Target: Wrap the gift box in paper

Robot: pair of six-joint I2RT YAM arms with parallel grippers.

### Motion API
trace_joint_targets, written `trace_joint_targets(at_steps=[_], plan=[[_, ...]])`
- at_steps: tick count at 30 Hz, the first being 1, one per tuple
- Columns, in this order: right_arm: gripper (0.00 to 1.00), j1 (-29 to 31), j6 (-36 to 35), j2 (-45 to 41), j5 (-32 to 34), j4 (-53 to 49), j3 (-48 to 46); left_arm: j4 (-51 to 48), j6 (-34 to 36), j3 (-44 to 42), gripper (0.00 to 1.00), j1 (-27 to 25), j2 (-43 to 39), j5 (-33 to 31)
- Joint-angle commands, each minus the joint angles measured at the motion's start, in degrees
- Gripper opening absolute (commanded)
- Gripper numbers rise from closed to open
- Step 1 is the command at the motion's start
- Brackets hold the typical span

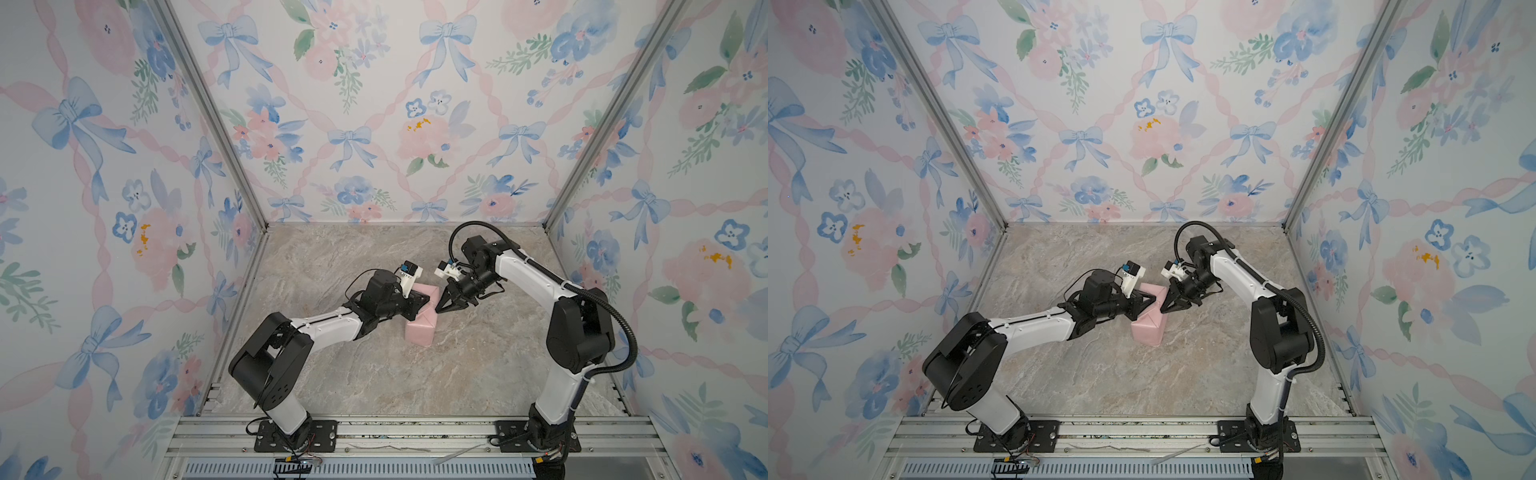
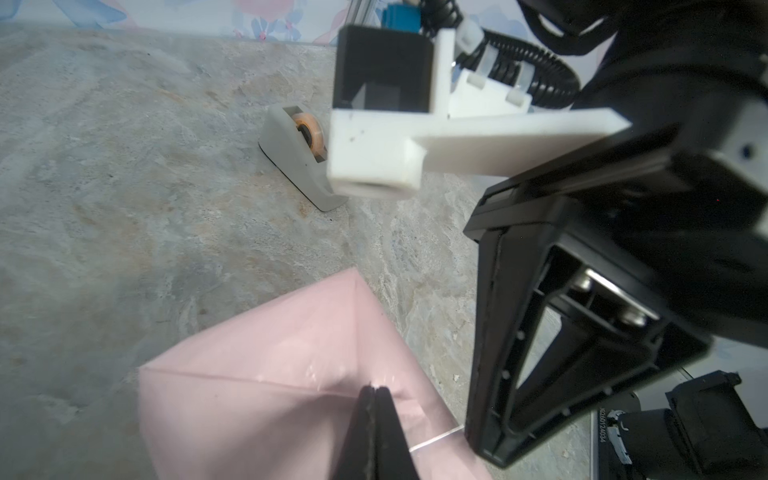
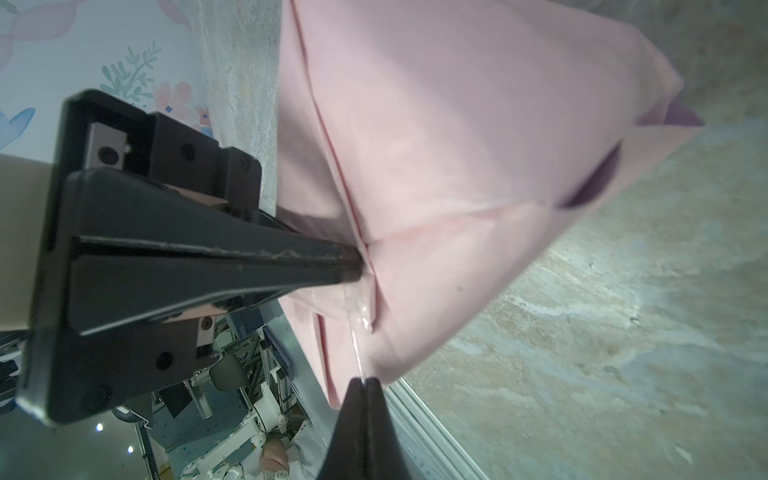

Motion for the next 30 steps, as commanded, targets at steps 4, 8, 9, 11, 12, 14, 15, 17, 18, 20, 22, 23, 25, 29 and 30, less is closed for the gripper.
trace_joint_targets(at_steps=[4, 8, 9, 11, 12, 14, 15, 17, 18, 20, 22, 23, 25, 29, 30], plan=[[0.02, -0.61, 0.64, -1.94, 0.03, -0.80, -2.07, -6.34, -0.52, -1.68, 0.04, -0.30, 0.40, -0.77], [0.03, -0.61, 0.65, -1.67, 0.01, -0.49, -3.10, -6.30, -0.52, -1.62, 0.04, -0.33, 0.58, -0.63], [0.03, -0.60, 0.73, -1.68, 0.09, -0.46, -3.30, -6.36, -0.52, -1.59, 0.04, -0.35, 0.55, -0.65], [0.04, -0.49, 0.82, -1.59, 0.18, -0.38, -3.61, -6.41, -0.52, -1.57, 0.04, -0.34, 0.48, -0.68], [0.05, -0.50, 0.75, -1.58, 0.27, -0.34, -3.66, -6.35, -0.52, -1.50, 0.04, -0.34, 0.36, -0.65], [0.07, -0.52, 0.81, -1.62, 0.27, -0.30, -3.68, -6.41, -0.52, -1.42, 0.04, -0.41, 0.33, -0.63], [0.07, -0.48, 0.82, -1.67, 0.27, -0.23, -3.74, -6.35, -0.52, -1.42, 0.04, -0.41, 0.34, -0.66], [0.07, -0.52, 1.01, -1.83, 0.36, -0.06, -3.77, -6.26, -0.51, -1.42, 0.04, -0.43, 0.28, -0.67], [0.08, -0.55, 0.96, -1.84, 0.36, -0.10, -3.68, -6.34, -0.52, -1.42, 0.04, -0.39, 0.31, -0.61], [0.09, -0.53, 0.95, -1.91, 0.36, -0.21, -3.65, -6.36, -0.52, -1.48, 0.04, -0.42, 0.26, -0.63], [0.11, -0.50, 1.00, -2.10, 0.36, -0.15, -3.59, -6.37, -0.52, -1.53, 0.04, -0.40, 0.20, -0.63], [0.11, -0.50, 1.08, -2.11, 0.36, -0.08, -3.58, -6.35, -0.48, -1.59, 0.04, -0.41, 0.17, -0.68], [0.11, -0.47, 1.23, -2.19, 0.36, 0.32, -3.70, -6.34, -0.45, -1.59, 0.04, -0.39, 0.18, -0.68], [0.06, -0.39, 1.42, -1.77, 0.36, 1.03, -4.14, -6.31, -0.52, -1.59, 0.04, -0.40, 0.09, -0.72], [0.05, -0.43, 1.39, -1.58, 0.36, 1.23, -4.27, -6.34, -0.52, -1.59, 0.04, -0.41, 0.08, -0.68]])
